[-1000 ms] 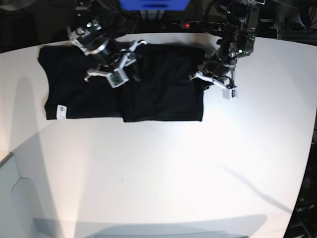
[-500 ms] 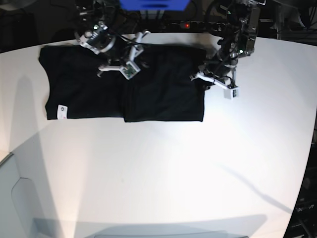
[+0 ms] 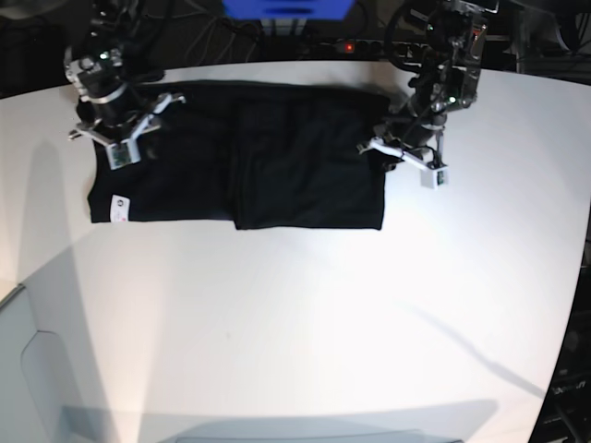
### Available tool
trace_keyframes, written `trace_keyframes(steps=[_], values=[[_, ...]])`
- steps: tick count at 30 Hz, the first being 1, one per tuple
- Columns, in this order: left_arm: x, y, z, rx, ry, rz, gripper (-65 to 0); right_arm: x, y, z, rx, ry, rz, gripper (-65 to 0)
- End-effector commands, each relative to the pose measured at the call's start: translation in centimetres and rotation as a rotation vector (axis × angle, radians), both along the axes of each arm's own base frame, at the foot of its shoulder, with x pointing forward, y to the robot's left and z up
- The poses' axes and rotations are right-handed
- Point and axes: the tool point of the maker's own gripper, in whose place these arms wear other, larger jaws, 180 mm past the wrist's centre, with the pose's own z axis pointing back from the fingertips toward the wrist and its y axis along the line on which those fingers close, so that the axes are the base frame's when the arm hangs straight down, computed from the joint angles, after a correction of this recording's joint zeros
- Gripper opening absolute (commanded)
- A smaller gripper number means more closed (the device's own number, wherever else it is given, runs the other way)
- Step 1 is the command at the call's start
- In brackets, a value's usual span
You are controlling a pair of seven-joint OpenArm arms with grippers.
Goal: Fold the T-shirt properly
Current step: 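Regrip the shirt's corners with both grippers and pull it toward the robot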
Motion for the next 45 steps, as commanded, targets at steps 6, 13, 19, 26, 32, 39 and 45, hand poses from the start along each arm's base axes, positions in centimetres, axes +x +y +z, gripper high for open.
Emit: trace_keyframes(steps=[6,13,19,26,32,39,45], values=[[0.7,0.3,0.9,0.005,-0.034,0.003,-65.0,1.9,-4.3,1.3,-0.036,-0.046,-0.111,-36.9],[0.7,0.4,0.9,0.007,-0.034,0.004,-65.0,2.1,-6.8,-2.2,0.011,0.073,-0.222,-36.9],[0.7,0.4,0.9,0.007,-0.034,0.004,-65.0,1.6,-7.7,-4.3,0.037,0.123,-0.247,-36.9],[0.7,0.4,0.9,0.007,-0.034,0.004,-65.0,0.5,-8.0,-6.6,0.060,0.192,-0.249,-37.2],[0.7,0.4,0.9,0.009,-0.034,0.004,-65.0,0.0,-7.6,-7.0,0.068,0.208,-0.246,-37.4],[0.8,0.5,1.0,0.009,-0.036,0.005,-65.0,-1.0,-4.8,-9.7,0.109,0.296,-0.174,-43.2],[1.2,1.9,1.3,0.019,-0.047,0.043,-65.0,-1.3,-2.7,-10.9,0.128,0.335,-0.116,-57.7]])
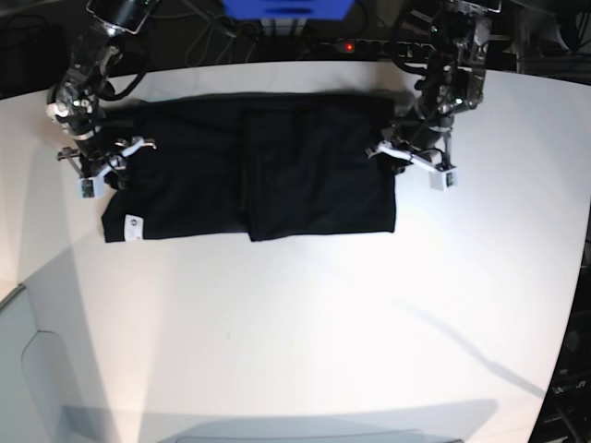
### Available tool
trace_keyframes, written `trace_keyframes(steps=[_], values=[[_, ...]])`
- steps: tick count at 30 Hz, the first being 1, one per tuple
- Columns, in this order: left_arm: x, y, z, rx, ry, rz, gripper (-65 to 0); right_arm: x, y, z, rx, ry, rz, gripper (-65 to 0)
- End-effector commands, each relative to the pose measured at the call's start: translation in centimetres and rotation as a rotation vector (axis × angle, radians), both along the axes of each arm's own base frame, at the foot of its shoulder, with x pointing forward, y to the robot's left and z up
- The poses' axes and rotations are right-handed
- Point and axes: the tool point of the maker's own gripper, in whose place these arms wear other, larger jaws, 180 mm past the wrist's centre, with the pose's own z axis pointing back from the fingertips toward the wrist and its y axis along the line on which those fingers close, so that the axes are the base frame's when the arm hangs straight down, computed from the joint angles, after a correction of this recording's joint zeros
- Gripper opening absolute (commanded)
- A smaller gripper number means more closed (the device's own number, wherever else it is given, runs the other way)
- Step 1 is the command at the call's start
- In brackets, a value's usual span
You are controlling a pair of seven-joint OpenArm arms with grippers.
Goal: Fold the T-shirt properly
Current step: 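Regrip the shirt's corners with both grippers and pull it toward the robot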
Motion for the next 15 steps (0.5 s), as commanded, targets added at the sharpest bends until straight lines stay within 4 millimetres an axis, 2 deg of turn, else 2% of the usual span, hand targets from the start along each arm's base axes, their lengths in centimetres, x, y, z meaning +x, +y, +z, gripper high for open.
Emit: trace_keyframes(steps=[1,3,7,11,15], values=[[0.7,0.4,1.0,0.005,-0.037,0.009,-65.0,-4.7,0.9,-4.1,-0.046,0.261,0.066,-60.6],[0.9,0.9,1.1,0.009,-0.041,0.020,-65.0,-4.7,0.9,-4.0,-0.047,0.259,0.066,-65.0],[0.9,1.2,1.2,0.011,-0.043,0.027,-65.0,-4.3,0.4,-3.5,-0.060,0.241,0.060,-65.0],[0.9,1.2,1.2,0.011,-0.044,0.028,-65.0,-2.7,-0.3,0.1,-0.127,0.139,0.063,-65.0],[1.0,1.2,1.3,0.011,-0.045,0.028,-65.0,-1.0,0.2,4.1,-0.168,0.027,0.057,-65.0]])
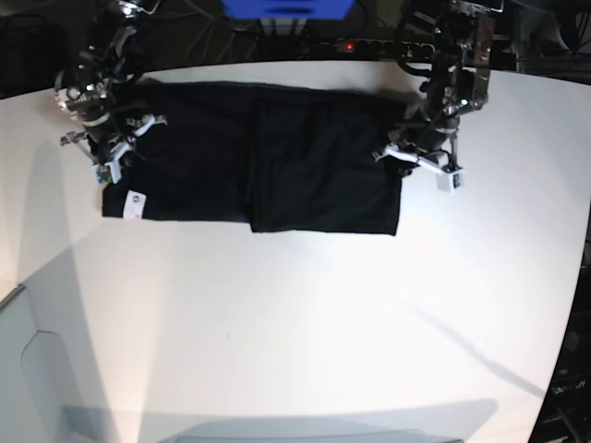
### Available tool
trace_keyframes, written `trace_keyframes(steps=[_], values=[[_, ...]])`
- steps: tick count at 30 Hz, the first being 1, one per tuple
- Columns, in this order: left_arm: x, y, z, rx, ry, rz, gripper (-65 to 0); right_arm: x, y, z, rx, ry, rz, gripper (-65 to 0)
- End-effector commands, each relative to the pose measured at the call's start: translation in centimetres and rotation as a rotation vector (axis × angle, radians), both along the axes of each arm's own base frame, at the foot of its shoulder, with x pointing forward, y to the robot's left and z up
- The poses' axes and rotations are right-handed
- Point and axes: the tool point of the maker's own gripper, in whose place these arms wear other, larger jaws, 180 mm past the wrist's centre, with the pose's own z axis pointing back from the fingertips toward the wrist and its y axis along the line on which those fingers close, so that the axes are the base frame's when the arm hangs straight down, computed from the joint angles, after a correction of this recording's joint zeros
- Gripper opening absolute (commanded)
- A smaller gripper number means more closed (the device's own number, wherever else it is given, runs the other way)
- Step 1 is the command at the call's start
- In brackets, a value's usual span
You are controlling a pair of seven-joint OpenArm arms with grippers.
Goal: Fold the T-shirt properly
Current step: 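Regrip the shirt's corners with both grippers and pull it toward the robot, then fold the shirt's end with the right gripper over toward the left gripper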
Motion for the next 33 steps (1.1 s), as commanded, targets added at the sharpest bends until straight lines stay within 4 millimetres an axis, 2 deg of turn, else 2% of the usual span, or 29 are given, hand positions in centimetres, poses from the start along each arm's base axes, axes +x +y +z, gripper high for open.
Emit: trace_keyframes(steps=[1,3,10,15,19,23,29,31,33], values=[[0.7,0.3,1.1,0.004,-0.039,0.004,-65.0,1.7,0.1,2.4,-0.011,-0.093,0.020,-65.0],[0.7,0.3,1.1,0.004,-0.039,0.004,-65.0,2.2,0.0,3.7,-0.030,-0.129,0.025,-65.0],[0.7,0.2,1.1,0.001,-0.039,0.005,-65.0,3.0,0.3,6.7,-0.057,-0.211,0.020,-65.0],[0.8,0.1,1.1,-0.002,-0.041,0.006,-65.0,3.1,0.9,7.3,-0.050,-0.231,0.017,-65.0],[1.2,-0.1,1.3,-0.004,-0.049,0.001,-65.0,3.2,2.3,8.1,-0.034,-0.254,0.031,-65.0],[1.6,-0.3,1.5,-0.005,-0.055,-0.006,-65.0,4.1,6.2,8.6,0.005,-0.277,0.138,-65.0],[1.6,-0.3,1.5,-0.002,-0.057,-0.006,-65.0,4.7,17.1,10.0,0.137,-0.322,0.421,-65.0],[1.6,-0.2,1.4,0.000,-0.054,-0.006,-65.0,4.4,21.3,11.1,0.190,-0.356,0.532,-65.0],[1.6,-0.3,1.4,-0.001,-0.054,-0.007,-65.0,4.5,24.7,12.7,0.233,-0.398,0.596,-65.0]])
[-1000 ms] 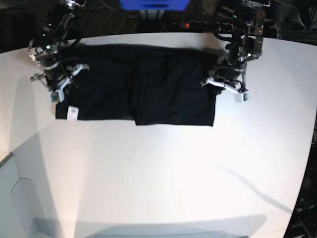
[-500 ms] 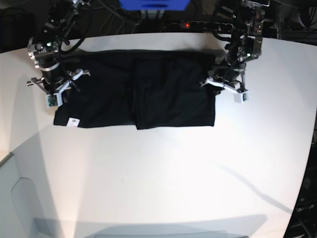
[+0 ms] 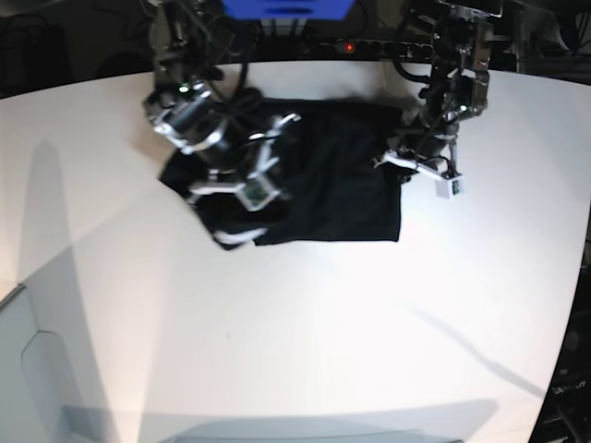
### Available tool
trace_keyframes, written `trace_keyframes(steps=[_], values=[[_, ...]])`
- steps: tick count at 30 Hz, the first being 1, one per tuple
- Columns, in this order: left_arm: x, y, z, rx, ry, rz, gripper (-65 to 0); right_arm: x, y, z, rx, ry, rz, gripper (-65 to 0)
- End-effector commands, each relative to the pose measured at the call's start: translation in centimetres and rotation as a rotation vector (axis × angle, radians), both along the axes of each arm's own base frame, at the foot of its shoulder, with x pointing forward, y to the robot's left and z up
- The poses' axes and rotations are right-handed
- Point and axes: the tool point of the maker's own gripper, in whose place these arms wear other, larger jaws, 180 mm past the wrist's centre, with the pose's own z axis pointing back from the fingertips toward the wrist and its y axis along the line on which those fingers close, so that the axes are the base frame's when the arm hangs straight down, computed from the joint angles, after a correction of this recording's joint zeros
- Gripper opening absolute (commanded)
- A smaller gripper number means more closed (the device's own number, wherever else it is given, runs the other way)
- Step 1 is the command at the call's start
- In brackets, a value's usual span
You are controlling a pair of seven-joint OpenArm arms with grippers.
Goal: Fold the T-shirt properly
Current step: 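Fold the shirt's end with the right gripper over toward the left gripper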
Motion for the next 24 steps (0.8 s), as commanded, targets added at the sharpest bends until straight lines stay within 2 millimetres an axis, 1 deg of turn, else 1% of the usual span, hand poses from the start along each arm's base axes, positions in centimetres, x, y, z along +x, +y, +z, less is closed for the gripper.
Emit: trace_keyframes(steps=[1,3,4,7,10,13,16,18,22,24], values=[[0.6,0.1,0.8,0.002,-0.032,0.002,-65.0,1.0,1.8,2.6,0.074,-0.070,0.013,-65.0],[0.6,0.1,0.8,0.002,-0.032,0.002,-65.0,0.9,4.3,2.8,0.085,-0.077,0.078,-65.0],[0.6,0.1,0.8,0.001,-0.032,0.002,-65.0,0.9,5.1,2.6,0.086,-0.074,0.102,-65.0],[0.5,0.1,0.7,0.001,-0.029,0.003,-65.0,1.1,6.5,1.6,0.087,-0.051,0.148,-65.0],[0.5,0.2,0.7,0.003,-0.029,0.002,-65.0,1.3,8.3,1.2,0.114,-0.058,0.196,-65.0],[0.5,0.0,0.9,-0.004,-0.033,0.002,-65.0,1.4,9.6,0.6,0.132,-0.055,0.233,-65.0],[0.4,0.0,0.8,-0.001,-0.030,0.001,-65.0,1.2,11.5,0.7,0.182,-0.043,0.285,-65.0],[0.4,0.0,0.8,-0.001,-0.030,0.001,-65.0,1.5,12.1,0.5,0.206,-0.027,0.301,-65.0],[0.4,0.0,0.8,-0.001,-0.030,0.001,-64.8,2.1,12.8,-0.6,0.242,0.020,0.315,-65.0],[0.4,-0.1,0.8,-0.007,-0.030,0.002,-62.2,2.3,13.2,-0.9,0.258,0.034,0.321,-65.0]])
